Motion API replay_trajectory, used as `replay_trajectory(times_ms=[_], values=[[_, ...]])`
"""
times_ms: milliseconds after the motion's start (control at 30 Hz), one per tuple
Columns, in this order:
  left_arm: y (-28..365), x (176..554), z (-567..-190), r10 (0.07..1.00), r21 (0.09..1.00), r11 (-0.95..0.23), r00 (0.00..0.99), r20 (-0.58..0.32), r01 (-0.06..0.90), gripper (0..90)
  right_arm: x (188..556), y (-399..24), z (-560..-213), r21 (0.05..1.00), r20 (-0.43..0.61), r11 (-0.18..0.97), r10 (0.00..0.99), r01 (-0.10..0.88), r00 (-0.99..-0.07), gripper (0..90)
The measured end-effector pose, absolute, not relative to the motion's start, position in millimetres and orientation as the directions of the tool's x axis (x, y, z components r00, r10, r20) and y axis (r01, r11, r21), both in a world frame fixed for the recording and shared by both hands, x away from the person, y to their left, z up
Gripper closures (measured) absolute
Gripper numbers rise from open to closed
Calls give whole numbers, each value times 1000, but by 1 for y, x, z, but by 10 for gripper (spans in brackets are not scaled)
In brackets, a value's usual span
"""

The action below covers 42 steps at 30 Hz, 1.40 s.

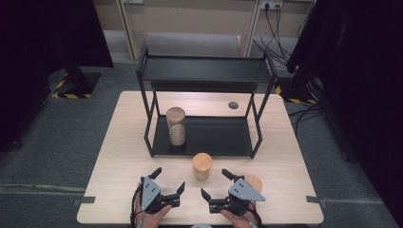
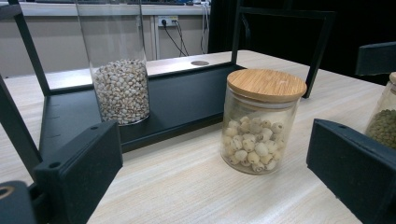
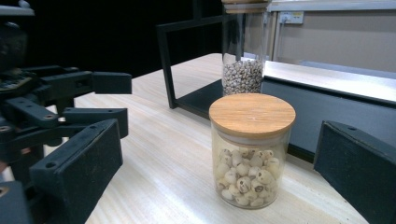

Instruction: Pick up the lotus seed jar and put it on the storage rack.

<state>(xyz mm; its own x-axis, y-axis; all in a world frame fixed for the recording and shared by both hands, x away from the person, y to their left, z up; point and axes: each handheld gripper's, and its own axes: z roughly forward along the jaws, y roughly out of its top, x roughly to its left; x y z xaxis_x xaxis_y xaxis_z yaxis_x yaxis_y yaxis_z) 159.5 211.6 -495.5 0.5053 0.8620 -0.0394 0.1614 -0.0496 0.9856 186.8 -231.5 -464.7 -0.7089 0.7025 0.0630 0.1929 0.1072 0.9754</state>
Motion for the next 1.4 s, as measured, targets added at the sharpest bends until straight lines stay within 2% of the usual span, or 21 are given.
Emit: replay_trajectory(times_ms=[700,1000,1400], values=[[213,159,-496,869,986,-40,493,-46,163,32,211,-195,-464,951,24,176,775,253,-631,30],[213,159,-496,869,986,-40,493,-45,161,32,223,-185,-464,947,36,170,788,273,-614,36],[213,158,-495,869,987,-38,492,-46,159,32,235,-180,-465,934,42,188,788,305,-614,89]])
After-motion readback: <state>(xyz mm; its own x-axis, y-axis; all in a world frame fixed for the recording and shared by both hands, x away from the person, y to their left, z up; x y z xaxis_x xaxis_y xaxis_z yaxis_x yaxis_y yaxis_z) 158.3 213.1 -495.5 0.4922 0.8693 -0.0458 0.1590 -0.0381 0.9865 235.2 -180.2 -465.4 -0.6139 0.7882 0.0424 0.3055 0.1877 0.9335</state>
